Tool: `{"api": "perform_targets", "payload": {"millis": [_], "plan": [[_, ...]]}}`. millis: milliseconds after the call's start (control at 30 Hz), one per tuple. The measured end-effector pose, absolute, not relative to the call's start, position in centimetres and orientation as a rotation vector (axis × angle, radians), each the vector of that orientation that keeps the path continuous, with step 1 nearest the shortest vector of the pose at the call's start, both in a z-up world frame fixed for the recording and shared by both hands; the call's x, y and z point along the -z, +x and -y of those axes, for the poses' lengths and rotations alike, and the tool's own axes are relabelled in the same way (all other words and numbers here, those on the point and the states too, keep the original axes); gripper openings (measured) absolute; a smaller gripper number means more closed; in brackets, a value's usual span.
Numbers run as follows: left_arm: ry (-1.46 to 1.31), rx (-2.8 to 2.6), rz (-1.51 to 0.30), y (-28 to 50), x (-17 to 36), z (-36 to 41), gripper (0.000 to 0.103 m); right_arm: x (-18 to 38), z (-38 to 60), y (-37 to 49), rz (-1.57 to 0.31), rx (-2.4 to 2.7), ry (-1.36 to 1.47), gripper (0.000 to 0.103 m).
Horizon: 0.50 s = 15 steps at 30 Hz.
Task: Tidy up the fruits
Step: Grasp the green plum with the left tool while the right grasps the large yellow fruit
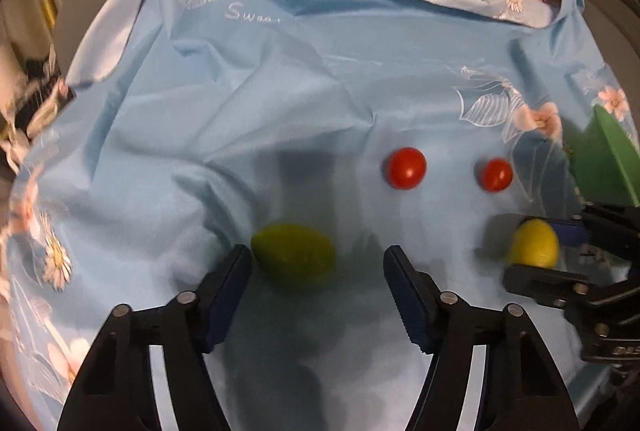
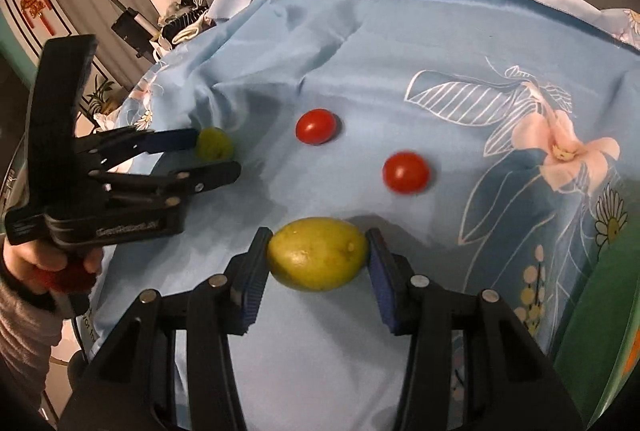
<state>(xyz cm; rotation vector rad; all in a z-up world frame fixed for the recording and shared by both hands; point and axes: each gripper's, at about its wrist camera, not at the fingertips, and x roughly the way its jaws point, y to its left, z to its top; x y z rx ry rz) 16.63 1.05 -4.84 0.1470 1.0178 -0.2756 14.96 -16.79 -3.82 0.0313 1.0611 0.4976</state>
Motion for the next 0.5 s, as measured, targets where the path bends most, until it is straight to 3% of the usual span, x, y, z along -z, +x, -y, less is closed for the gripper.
{"api": "perform_targets", "payload": {"millis": [100, 133, 233, 500], "plan": [[0.153, 0.262, -1.031, 17.0, 5.4, -1.0, 0.055, 4.1, 17.3, 15.0, -1.061, -0.502, 0.056, 0.047], [0.149, 0.260, -1.045, 17.2, 5.8, -1.0, 0.044, 4.1, 17.4, 15.0, -1.060, -0.501, 0.063, 0.047], [0.131, 0.267, -1.045, 17.2, 6.0, -1.4, 0.034, 4.2, 17.8, 14.9, -1.057, -0.501, 0.080, 0.047], [0.110, 0.281, -1.041, 17.4, 5.9, -1.6, 0.034, 4.1, 18.4, 14.1, -1.056, -0.485, 0.096, 0.047]]}}
